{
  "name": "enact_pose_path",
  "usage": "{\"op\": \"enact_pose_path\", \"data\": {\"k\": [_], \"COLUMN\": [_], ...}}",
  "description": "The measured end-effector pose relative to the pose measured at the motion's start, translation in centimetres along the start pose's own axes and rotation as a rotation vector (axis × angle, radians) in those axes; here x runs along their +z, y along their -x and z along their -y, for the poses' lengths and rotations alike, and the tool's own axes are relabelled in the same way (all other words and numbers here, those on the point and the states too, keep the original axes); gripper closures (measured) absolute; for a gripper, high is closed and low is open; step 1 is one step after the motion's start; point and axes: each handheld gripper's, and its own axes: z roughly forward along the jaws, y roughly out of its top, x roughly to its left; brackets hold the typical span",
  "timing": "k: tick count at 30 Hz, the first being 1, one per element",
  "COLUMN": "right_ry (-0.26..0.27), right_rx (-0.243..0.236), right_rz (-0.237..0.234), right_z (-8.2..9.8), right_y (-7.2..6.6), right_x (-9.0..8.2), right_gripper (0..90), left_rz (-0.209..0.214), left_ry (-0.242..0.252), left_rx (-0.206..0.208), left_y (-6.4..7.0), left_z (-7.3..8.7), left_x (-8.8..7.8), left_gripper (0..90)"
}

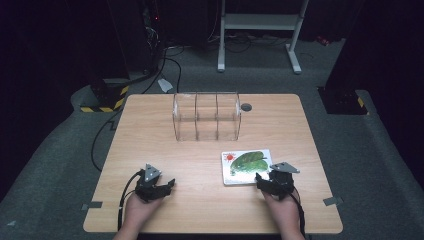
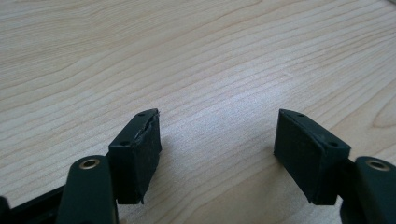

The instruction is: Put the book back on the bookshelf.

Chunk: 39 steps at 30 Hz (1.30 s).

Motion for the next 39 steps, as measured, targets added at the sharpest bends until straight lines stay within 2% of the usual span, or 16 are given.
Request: {"op": "enact_pose_path", "data": {"k": [3,6,11,12,14,20,21,23,26,27,28,30,31,33,37,39], "right_ry": [0.004,0.006,-0.002,-0.002,0.002,0.013,0.008,0.005,0.007,0.007,0.007,0.008,0.008,0.009,0.003,0.014], "right_rx": [-0.013,-0.011,-0.043,-0.043,-0.051,-0.071,-0.072,-0.077,-0.097,-0.101,-0.101,-0.105,-0.105,-0.109,-0.116,-0.152], "right_rz": [-0.007,-0.01,-0.044,-0.044,-0.049,-0.063,-0.072,-0.075,-0.097,-0.099,-0.099,-0.103,-0.103,-0.114,-0.136,-0.143], "right_z": [-0.1,-0.2,-0.3,-0.3,-0.3,-0.1,-0.1,-0.1,-0.1,-0.1,-0.1,0.0,0.0,0.0,0.0,0.1], "right_y": [-1.6,-2.3,-4.7,-4.7,-6.1,-8.2,-8.9,-9.2,-10.3,-10.5,-10.5,-11.1,-11.1,-11.4,-11.4,-11.2], "right_x": [0.2,0.3,0.5,0.5,0.6,0.6,0.5,0.5,0.6,0.6,0.6,0.5,0.5,0.5,0.5,0.2], "right_gripper": [26.0,26.0,26.1,26.1,26.0,26.0,26.0,26.0,26.0,26.0,26.0,26.0,26.0,25.9,25.0,31.5], "left_rz": [-0.003,-0.003,-0.009,-0.009,-0.01,-0.02,-0.002,0.004,0.083,0.106,0.106,0.146,0.146,0.178,0.181,0.177], "left_ry": [-0.001,-0.001,-0.002,-0.002,-0.001,-0.005,-0.007,-0.004,0.036,0.043,0.043,0.046,0.046,0.032,0.021,0.007], "left_rx": [-0.003,-0.003,-0.007,-0.007,0.0,0.013,-0.007,-0.012,-0.06,-0.061,-0.061,-0.049,-0.049,-0.055,-0.051,-0.054], "left_y": [0.0,0.0,0.0,0.0,0.1,0.1,0.1,0.3,1.4,2.0,2.0,3.6,3.6,4.9,5.6,5.7], "left_z": [0.0,0.0,0.0,0.0,0.0,0.0,-0.1,-0.2,-0.8,-0.9,-0.9,-1.2,-1.2,-1.3,-1.4,-1.3], "left_x": [0.0,0.0,0.0,0.0,0.0,-0.2,-0.2,-0.3,-0.8,-0.9,-0.9,-0.8,-0.8,-0.5,-0.1,0.1], "left_gripper": [30.9,30.9,30.0,29.9,30.1,35.2,39.2,40.7,40.1,39.3,38.5,36.5,35.9,34.6,33.1,32.8]}}
